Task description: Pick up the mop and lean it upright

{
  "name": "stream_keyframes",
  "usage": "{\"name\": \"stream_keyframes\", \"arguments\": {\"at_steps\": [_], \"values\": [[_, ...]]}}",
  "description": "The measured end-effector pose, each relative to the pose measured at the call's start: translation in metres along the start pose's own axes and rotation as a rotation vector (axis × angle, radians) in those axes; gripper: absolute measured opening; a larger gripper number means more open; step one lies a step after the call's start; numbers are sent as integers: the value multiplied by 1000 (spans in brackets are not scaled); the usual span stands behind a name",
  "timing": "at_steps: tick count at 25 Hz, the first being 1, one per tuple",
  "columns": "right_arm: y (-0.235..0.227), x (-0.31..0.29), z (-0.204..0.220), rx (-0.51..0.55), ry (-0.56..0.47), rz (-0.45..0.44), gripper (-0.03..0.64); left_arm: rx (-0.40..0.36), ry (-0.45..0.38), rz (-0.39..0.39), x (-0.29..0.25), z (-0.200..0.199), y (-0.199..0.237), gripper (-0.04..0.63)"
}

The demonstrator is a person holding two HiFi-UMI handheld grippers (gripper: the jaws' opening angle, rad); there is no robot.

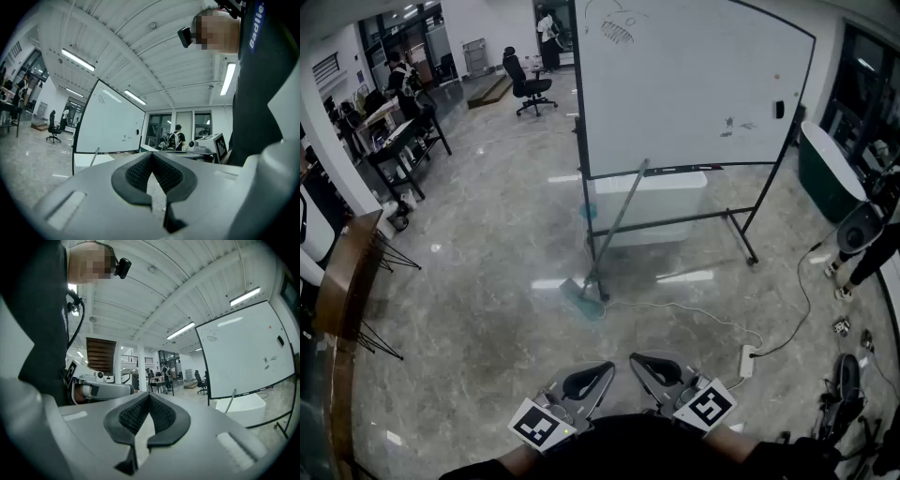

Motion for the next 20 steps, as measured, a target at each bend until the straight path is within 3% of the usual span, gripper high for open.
{"name": "stream_keyframes", "arguments": {"at_steps": [12, 20], "values": [[2, 3, -3, -33, -32, 6, 5, 12, 10, -8, 4, 3, -3, 18], [-12, 15, 4, -73, -24, 20, 6, 22, 31, -66, -5, 11, 6, 18]]}}
Point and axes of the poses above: the fingertips, and each gripper's own axes: x backward along the fingers, y to its left, z out of its underside, the point moved 2 cm from there along x, backward along the fingers, and after that the axes turned 14 degrees about -y, right-handed, at the moved point
